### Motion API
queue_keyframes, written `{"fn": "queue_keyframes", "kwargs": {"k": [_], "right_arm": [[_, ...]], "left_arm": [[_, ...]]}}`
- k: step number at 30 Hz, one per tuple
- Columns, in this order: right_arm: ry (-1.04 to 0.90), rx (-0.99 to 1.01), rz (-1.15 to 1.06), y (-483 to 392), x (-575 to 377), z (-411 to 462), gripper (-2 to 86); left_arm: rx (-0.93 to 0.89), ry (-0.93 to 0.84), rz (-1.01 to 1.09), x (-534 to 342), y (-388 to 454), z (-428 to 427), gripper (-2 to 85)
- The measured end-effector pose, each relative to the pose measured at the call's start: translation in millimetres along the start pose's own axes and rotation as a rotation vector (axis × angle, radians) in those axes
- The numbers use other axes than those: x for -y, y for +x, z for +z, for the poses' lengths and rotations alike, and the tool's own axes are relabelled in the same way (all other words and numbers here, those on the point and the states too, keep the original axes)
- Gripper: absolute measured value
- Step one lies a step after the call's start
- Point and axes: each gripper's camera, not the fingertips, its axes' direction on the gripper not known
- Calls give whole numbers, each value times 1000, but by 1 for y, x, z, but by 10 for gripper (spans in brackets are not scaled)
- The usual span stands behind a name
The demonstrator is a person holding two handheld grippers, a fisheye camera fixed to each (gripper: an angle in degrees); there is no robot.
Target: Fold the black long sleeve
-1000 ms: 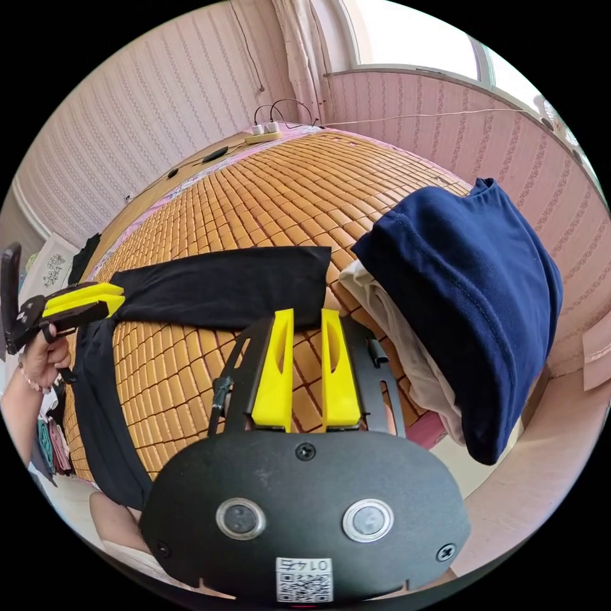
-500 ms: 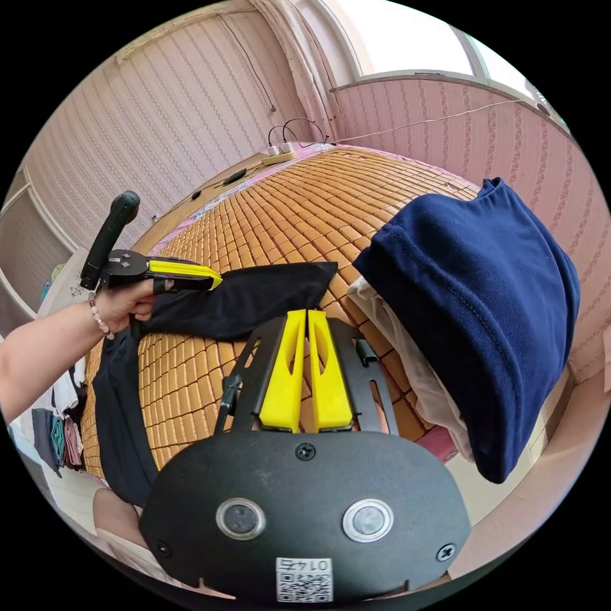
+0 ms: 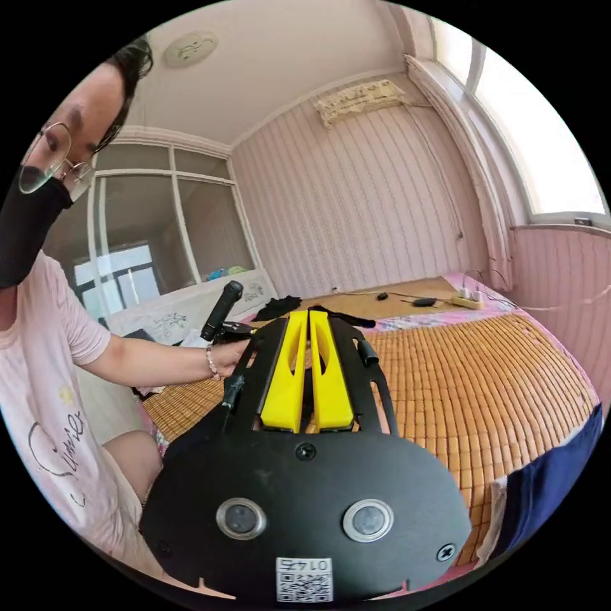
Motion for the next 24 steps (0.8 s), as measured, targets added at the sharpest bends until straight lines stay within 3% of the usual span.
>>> {"fn": "queue_keyframes", "kwargs": {"k": [3,7,10,18,24], "right_arm": [[-247,298,-133,-74,7,73,3],[-691,312,-189,-153,-67,173,25],[-881,325,-140,-181,-113,207,44],[-980,143,-232,-236,-124,270,60],[-975,70,-338,-279,-120,354,82]], "left_arm": [[87,-49,-163,-86,-57,-62,-1],[177,-233,-443,-218,-122,-107,18],[162,-265,-547,-279,-138,-130,18],[97,-290,-554,-303,-161,-115,49],[198,-425,-451,-291,-181,-83,47]]}}
